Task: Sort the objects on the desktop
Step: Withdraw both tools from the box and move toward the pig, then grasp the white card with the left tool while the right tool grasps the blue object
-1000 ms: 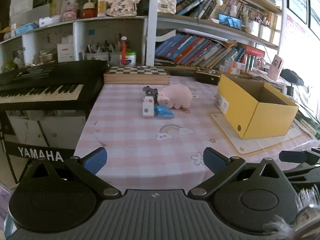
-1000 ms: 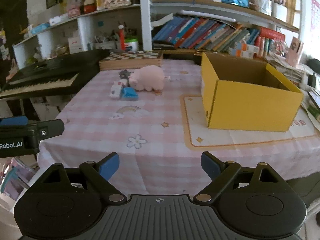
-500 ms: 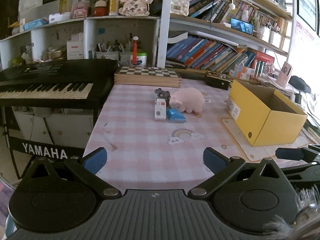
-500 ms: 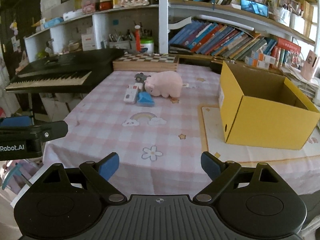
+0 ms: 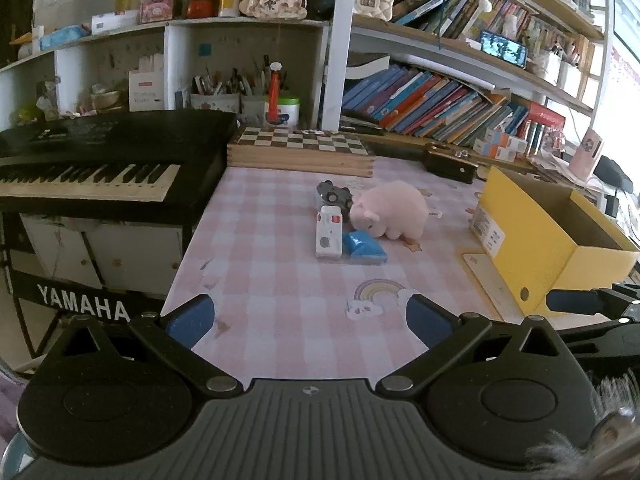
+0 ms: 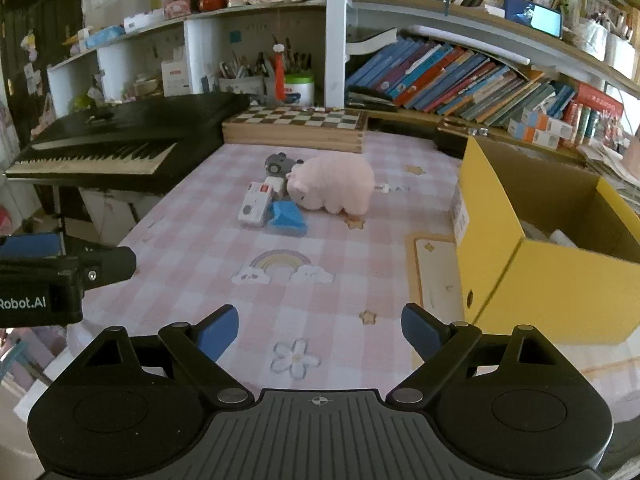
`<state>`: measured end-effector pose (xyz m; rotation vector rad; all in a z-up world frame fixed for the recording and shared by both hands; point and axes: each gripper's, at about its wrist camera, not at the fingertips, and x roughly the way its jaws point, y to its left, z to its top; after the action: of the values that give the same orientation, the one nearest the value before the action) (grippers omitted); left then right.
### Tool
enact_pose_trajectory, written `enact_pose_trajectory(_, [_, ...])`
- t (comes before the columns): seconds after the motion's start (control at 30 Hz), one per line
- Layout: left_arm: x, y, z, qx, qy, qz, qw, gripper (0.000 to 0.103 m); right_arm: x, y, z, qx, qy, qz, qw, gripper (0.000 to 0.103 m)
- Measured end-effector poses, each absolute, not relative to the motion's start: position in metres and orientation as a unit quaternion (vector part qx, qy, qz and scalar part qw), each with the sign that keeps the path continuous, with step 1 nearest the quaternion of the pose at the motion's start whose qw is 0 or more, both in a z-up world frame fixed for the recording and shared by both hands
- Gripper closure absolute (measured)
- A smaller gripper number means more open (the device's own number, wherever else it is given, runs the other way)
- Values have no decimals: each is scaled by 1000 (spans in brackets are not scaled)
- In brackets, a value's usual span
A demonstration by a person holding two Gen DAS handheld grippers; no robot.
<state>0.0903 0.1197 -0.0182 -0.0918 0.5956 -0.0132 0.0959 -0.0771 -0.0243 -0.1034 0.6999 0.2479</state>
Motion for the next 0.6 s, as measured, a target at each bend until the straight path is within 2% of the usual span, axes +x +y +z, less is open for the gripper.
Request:
enact_pose_trajectory(0.37, [159,120,-26,-32,306,-3,951,4,161,-81,-26,-47,343,115,931,12])
enact_pose_trajectory(0.6, [207,111,-43,-15,333,-16,943,21,207,-84,-28,-42,340,106,934,12])
